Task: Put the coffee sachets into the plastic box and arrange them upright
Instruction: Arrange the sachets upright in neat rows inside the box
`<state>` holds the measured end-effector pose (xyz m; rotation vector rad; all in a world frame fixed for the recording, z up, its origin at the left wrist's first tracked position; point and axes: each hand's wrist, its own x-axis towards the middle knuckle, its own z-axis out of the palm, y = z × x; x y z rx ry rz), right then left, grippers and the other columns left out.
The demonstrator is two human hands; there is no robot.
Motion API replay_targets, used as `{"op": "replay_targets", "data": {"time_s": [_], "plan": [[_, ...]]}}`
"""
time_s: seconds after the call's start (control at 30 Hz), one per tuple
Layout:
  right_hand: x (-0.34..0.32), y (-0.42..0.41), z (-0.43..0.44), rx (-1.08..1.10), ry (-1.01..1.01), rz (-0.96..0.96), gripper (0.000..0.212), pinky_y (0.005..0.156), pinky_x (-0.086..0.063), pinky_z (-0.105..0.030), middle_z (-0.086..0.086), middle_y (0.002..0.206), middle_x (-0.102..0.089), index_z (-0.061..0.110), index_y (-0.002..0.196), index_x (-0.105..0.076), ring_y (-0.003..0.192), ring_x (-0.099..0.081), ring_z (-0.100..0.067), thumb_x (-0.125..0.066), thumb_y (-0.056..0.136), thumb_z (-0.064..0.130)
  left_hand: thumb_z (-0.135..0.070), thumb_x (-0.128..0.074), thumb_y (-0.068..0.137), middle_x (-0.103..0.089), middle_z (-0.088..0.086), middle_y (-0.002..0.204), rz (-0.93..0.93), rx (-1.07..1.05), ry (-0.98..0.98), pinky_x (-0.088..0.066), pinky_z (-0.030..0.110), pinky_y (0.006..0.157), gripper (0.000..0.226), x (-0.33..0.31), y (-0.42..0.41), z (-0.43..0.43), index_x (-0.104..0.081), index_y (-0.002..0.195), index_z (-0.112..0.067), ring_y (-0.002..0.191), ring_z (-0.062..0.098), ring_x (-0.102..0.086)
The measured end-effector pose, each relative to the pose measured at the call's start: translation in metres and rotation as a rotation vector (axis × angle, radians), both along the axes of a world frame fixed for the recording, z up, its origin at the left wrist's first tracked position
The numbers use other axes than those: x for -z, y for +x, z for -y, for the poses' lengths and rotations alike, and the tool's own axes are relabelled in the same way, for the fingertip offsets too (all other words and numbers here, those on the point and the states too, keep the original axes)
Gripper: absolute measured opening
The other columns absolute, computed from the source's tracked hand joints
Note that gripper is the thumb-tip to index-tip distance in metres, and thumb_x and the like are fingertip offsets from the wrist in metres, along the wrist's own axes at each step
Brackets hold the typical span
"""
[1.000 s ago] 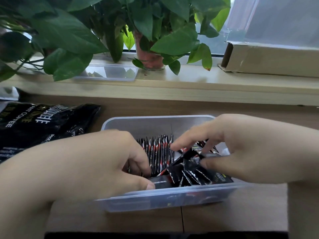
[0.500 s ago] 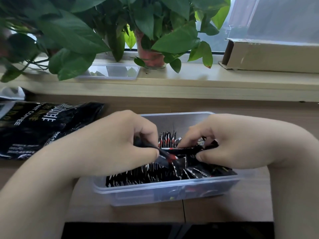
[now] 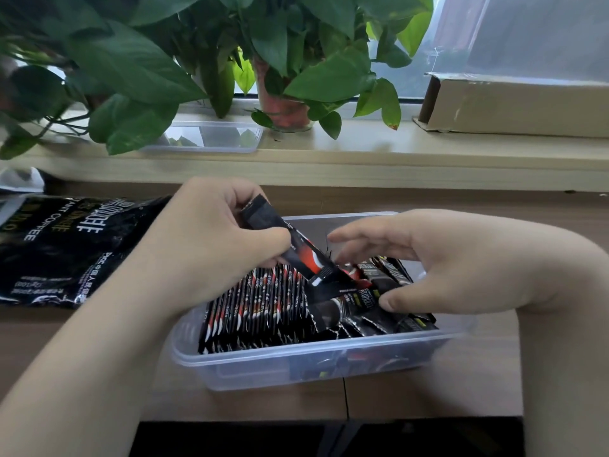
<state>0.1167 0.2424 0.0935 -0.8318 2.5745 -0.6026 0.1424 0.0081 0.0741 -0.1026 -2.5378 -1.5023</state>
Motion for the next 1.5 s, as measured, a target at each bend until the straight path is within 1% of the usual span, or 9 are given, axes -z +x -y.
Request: {"op": "replay_targets", "data": {"time_s": [0.17, 0.37, 0.57, 0.67, 0.8, 1.0, 1.23, 1.37, 1.5], "plan": [[0.003, -0.004, 0.009, 0.131, -0.213, -0.156, 0.044, 0.099, -0.052, -0.024, 0.023, 0.109, -0.071, 0.033, 0.125, -0.063, 0.104, -0.063, 0.011, -0.074, 0.083, 0.027, 0.002, -0.074, 0.081, -0.078, 0.01, 0.069, -0.028, -0.055, 0.137, -0.062, 0.055, 0.081, 0.016, 0.004, -0.004, 0.001, -0.072, 0.073, -0.011, 0.069, 0.029, -0.078], [0.006, 0.0, 0.027, 0.155, -0.337, -0.163, 0.009, 0.051, -0.048, -0.012, 0.008, 0.074, -0.075, 0.028, 0.093, -0.077, 0.051, -0.064, -0.002, -0.074, 0.086, 0.023, 0.004, -0.073, 0.084, -0.078, 0.012, 0.074, -0.115, -0.071, 0.328, -0.065, 0.036, 0.069, 0.014, 0.004, -0.005, 0.0, -0.072, 0.08, -0.009, 0.071, 0.029, -0.077], [0.008, -0.005, 0.027, 0.337, -0.393, -0.347, 0.019, 0.055, -0.044, -0.007, 0.015, 0.068, -0.071, 0.032, 0.08, -0.079, 0.06, -0.062, 0.0, -0.074, 0.084, 0.014, 0.002, -0.069, 0.088, -0.079, 0.011, 0.076, -0.034, -0.103, 0.462, -0.065, 0.03, 0.066, 0.009, 0.006, -0.006, 0.006, -0.07, 0.092, -0.006, 0.071, 0.024, -0.078], [0.002, -0.004, 0.023, 0.426, -0.529, -0.39, 0.023, 0.062, -0.051, -0.019, 0.015, 0.065, -0.072, 0.034, 0.077, -0.079, 0.059, -0.063, -0.004, -0.074, 0.084, 0.012, 0.001, -0.067, 0.091, -0.08, 0.011, 0.078, -0.017, -0.147, 0.495, -0.065, 0.034, 0.069, 0.009, 0.005, -0.007, 0.009, -0.07, 0.095, -0.007, 0.071, 0.026, -0.078], [-0.007, 0.004, 0.03, 0.484, -0.847, -0.212, 0.017, 0.059, -0.053, -0.018, -0.001, 0.066, -0.075, 0.031, 0.082, -0.082, 0.052, -0.063, -0.009, -0.075, 0.084, 0.016, -0.005, -0.055, 0.101, -0.081, 0.011, 0.086, 0.061, -0.074, 0.611, -0.065, 0.032, 0.072, 0.016, 0.0, -0.003, 0.004, -0.071, 0.101, -0.009, 0.079, 0.026, -0.079], [0.004, 0.005, 0.046, 0.521, -0.757, -0.161, 0.011, 0.048, -0.044, -0.016, 0.0, 0.062, -0.071, 0.036, 0.08, -0.081, 0.046, -0.053, -0.007, -0.077, 0.083, 0.026, -0.001, -0.044, 0.102, -0.077, 0.028, 0.085, 0.122, -0.015, 0.882, -0.064, 0.044, 0.07, 0.023, -0.013, 0.003, -0.003, -0.066, 0.102, 0.006, 0.077, 0.042, -0.077], [0.015, 0.008, 0.061, 0.411, -0.626, -0.259, 0.018, 0.052, -0.037, -0.007, 0.024, 0.067, -0.064, 0.041, 0.103, -0.078, 0.055, -0.058, 0.004, -0.072, 0.085, 0.038, -0.006, -0.059, 0.096, -0.079, 0.02, 0.091, 0.136, 0.054, 0.783, -0.063, 0.024, 0.063, 0.016, -0.008, 0.007, -0.004, -0.073, 0.1, -0.001, 0.079, 0.03, -0.079], [0.017, 0.012, 0.062, 0.255, -0.514, -0.378, 0.032, 0.062, -0.043, -0.016, 0.013, 0.08, -0.066, 0.043, 0.119, -0.07, 0.073, -0.059, -0.004, -0.06, 0.089, 0.047, -0.009, -0.062, 0.092, -0.079, 0.022, 0.09, 0.117, 0.054, 0.804, -0.063, 0.025, 0.062, 0.018, -0.01, 0.008, 0.0, -0.073, 0.1, 0.003, 0.076, 0.032, -0.079], [0.018, 0.011, 0.062, 0.191, -0.533, -0.404, 0.033, 0.058, -0.04, -0.017, 0.009, 0.075, -0.061, 0.044, 0.122, -0.068, 0.064, -0.053, -0.006, -0.061, 0.09, 0.045, -0.014, -0.069, 0.081, -0.078, 0.022, 0.087, 0.095, 0.032, 0.815, -0.062, 0.024, 0.06, 0.023, -0.01, 0.01, 0.001, -0.076, 0.095, 0.004, 0.07, 0.029, -0.078]]}}
